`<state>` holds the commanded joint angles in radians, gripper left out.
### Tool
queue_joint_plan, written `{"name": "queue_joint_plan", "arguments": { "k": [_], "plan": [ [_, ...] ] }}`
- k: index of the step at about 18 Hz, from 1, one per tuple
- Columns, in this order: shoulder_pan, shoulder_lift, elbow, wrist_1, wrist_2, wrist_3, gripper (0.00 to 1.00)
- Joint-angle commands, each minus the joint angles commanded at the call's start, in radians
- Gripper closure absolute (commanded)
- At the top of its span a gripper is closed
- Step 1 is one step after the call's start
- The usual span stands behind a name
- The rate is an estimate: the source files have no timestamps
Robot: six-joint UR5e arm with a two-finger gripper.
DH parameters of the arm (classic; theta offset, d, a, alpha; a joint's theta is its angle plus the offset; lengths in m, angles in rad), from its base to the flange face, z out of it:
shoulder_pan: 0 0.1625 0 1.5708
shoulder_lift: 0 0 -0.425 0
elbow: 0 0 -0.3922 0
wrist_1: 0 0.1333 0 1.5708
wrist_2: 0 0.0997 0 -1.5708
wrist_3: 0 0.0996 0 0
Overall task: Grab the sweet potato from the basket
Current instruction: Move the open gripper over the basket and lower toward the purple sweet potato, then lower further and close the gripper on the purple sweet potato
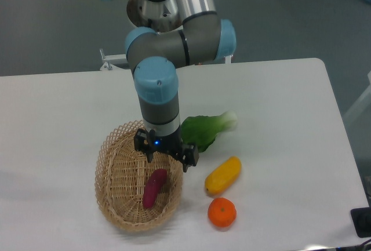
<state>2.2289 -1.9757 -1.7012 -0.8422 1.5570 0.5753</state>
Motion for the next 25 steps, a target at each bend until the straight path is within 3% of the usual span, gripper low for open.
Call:
{"name": "queue_joint_plan", "arguments": {
  "k": [12,25],
  "plan": [
    [-0.049,-0.097,0.026,0.018,0.008,-0.037,0.0],
    [-0.061,-0.127,0.029,0.02,0.023,-0.037,0.0]
  ]
}}
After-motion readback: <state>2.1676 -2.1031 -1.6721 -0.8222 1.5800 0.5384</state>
